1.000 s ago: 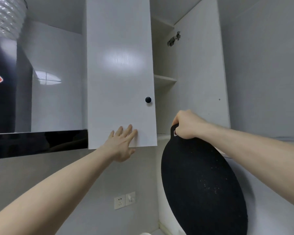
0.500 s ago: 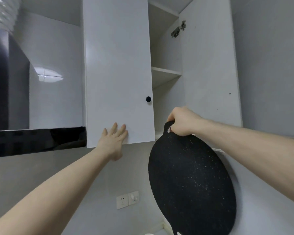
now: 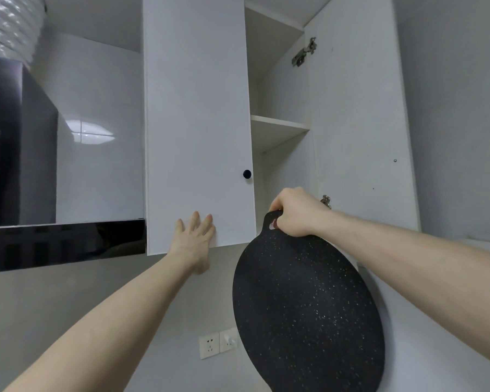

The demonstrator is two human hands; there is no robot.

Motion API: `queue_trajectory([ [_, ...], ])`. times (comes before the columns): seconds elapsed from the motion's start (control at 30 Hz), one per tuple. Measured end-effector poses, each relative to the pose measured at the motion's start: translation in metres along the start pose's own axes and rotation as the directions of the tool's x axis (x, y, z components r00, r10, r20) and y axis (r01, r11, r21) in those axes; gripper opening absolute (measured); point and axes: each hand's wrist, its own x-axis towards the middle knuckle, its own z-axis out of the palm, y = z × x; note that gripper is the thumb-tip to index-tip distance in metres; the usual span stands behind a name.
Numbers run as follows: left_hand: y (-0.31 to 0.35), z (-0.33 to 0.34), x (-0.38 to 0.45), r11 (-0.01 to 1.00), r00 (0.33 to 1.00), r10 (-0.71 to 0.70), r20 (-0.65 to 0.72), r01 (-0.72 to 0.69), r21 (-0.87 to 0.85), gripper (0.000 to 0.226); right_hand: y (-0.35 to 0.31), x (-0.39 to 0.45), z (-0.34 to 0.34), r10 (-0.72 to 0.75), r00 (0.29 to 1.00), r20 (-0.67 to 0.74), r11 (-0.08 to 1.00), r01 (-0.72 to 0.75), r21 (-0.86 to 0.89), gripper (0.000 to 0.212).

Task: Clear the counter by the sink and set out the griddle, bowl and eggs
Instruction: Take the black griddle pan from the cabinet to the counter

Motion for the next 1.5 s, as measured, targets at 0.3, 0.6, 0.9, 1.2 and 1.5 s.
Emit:
queue_trajectory([
  [0.3,-0.004,-0.042,-0.030,0.336,0.982,0.181,-0.061,-0.120,-0.934,0.033,-0.002,0.002,-0.002,-0.050,0.998,-0.040,0.994,0.053,0.092,0.016],
  [0.6,0.005,-0.058,-0.045,0.244,0.961,0.159,-0.226,-0.260,-0.934,0.025,-0.005,0.005,-0.020,-0.086,0.992,-0.087,0.968,0.104,0.227,0.008],
  [0.9,0.003,-0.096,-0.053,0.286,0.934,-0.124,-0.336,-0.291,-0.913,0.028,0.017,-0.011,-0.059,0.066,0.975,0.213,0.904,-0.148,0.400,0.030],
  [1.2,0.006,-0.105,-0.050,0.502,0.885,-0.224,-0.408,-0.254,-0.827,0.022,0.027,0.015,-0.035,0.024,0.995,-0.095,0.989,-0.010,0.149,0.026],
  [1.5,0.002,-0.096,-0.056,0.489,0.844,-0.235,-0.481,-0.325,-0.809,0.025,0.020,0.010,-0.017,0.070,0.997,0.032,0.673,-0.071,0.736,0.021],
])
